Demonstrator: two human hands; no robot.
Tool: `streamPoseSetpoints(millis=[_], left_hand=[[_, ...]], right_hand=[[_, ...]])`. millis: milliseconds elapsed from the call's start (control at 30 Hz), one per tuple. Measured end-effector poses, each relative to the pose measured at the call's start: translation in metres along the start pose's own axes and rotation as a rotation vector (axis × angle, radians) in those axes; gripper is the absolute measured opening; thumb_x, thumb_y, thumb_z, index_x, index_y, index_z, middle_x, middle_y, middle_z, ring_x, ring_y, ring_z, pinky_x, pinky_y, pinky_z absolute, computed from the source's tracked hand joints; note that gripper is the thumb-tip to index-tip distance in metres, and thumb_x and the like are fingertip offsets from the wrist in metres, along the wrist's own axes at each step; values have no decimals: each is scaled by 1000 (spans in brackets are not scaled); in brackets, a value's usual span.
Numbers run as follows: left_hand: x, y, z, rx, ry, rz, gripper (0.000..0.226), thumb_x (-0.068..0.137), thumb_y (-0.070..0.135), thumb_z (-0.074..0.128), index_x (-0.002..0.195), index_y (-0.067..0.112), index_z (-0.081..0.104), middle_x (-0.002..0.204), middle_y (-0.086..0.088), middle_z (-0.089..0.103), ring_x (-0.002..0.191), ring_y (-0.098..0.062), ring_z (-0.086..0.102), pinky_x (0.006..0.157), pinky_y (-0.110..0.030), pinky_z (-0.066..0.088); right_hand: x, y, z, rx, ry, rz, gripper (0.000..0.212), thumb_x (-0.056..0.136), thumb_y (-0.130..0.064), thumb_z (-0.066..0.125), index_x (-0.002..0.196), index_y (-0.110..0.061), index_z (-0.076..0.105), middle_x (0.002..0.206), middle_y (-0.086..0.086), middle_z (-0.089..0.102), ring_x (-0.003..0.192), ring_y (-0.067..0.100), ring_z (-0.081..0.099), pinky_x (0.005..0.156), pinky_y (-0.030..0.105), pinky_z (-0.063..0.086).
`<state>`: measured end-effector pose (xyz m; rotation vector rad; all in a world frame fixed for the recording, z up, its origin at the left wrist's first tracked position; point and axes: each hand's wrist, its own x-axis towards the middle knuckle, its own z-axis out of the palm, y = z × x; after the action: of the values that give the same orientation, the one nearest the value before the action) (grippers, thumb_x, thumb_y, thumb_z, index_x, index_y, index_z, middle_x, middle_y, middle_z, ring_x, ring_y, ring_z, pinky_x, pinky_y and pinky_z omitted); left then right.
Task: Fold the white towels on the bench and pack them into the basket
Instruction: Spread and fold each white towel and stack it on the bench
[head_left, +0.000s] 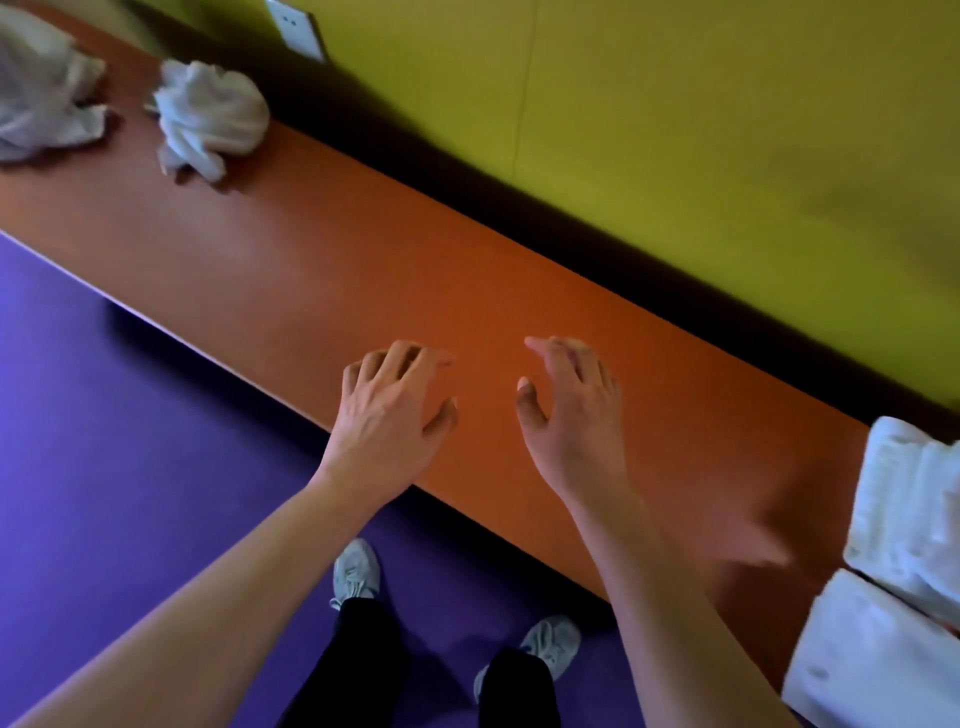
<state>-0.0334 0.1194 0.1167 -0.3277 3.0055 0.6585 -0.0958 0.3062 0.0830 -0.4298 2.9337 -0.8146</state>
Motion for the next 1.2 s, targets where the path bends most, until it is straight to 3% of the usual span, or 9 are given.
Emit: streamPoseSetpoints(millis=[433,767,967,1200], left_hand=[[56,-203,-87,18,53,-109,38,86,27,68,123,26,60,118,5,59,111,-30,54,95,-43,39],[134,-283,-102,50,30,-182,37,90,31,64,126,28,56,122,5,58,113,-28,53,97,-42,38],[195,-334,-101,94,10,-183,39,91,35,61,129,28,53,124,4,56,116,-27,52,99,-41,38],[301,-411,-111,215,49,-91,45,84,20,66,127,21,57,122,-6,59,112,-36,52,95,-47,36]], right_hand=[[92,-184,118,21,-124,-116,39,100,-32,55,138,-24,55,134,0,55,120,15,52,102,37,46],[204,-224,183,91,-170,-118,41,101,-36,49,139,-23,56,132,6,56,115,19,56,94,30,42],[269,-243,215,138,-139,-161,39,95,-27,55,132,-18,59,121,7,60,104,23,59,89,44,53],[314,-264,245,108,-157,-112,37,96,-26,58,133,-22,58,121,3,60,106,20,60,89,37,53]])
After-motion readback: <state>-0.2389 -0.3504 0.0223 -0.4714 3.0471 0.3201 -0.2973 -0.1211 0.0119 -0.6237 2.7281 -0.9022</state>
